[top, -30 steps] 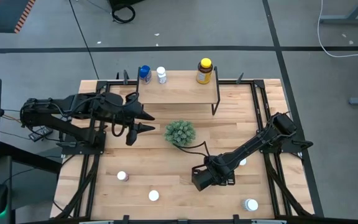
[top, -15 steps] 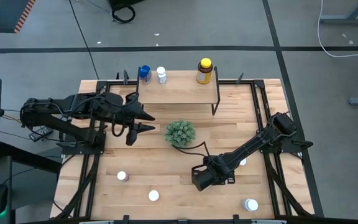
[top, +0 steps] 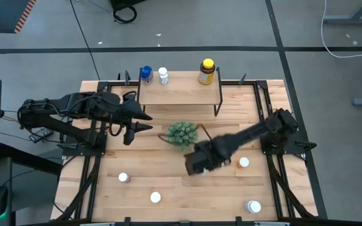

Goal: Pick and place medicine bottles onto shelf by color
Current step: Put the right white medicine bottle on the shelf

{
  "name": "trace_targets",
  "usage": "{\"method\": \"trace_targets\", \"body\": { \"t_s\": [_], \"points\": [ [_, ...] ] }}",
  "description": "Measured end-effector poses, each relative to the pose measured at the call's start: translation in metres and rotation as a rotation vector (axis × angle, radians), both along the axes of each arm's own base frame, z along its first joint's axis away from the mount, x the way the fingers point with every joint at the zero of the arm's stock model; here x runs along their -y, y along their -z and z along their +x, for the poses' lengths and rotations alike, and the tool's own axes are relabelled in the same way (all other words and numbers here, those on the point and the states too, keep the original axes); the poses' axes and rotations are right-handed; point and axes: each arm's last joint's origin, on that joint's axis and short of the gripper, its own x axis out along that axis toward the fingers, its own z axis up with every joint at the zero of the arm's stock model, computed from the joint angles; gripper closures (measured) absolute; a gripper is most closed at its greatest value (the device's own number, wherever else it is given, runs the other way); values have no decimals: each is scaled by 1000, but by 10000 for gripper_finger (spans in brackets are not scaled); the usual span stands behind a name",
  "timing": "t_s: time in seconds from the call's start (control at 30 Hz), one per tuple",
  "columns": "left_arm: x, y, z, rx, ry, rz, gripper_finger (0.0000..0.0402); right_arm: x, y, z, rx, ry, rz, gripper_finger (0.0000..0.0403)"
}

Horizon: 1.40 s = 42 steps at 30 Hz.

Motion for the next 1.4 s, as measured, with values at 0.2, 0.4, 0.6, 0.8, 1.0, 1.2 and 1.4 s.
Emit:
{"method": "trace_targets", "body": {
  "t_s": [0.2, 0.4, 0.6, 0.8, 1.0, 1.2, 1.4],
  "points": [
    [-1, -7, -13, 36, -5, -4, 230, 63, -46, 13, 73, -105, -125, 211],
    [-3, -12, -23, 64, -55, 13, 230, 130, -79, 17, 161, -199, -281, 211],
    [-5, -14, -27, 76, -81, 24, 230, 192, -93, 15, 195, -261, -424, 211],
    [-5, -14, -27, 78, -95, 25, 230, 240, -97, 13, 259, -279, -483, 211],
    [-6, -14, -27, 82, -142, 19, 230, 268, -98, 6, 266, -315, -508, 211],
    [-7, -14, -27, 83, -155, 25, 230, 278, -101, 6, 308, -350, -537, 211],
    [-7, -14, -27, 84, -159, 19, 230, 286, -125, 1, 382, -367, -615, 211]
  ]
}}
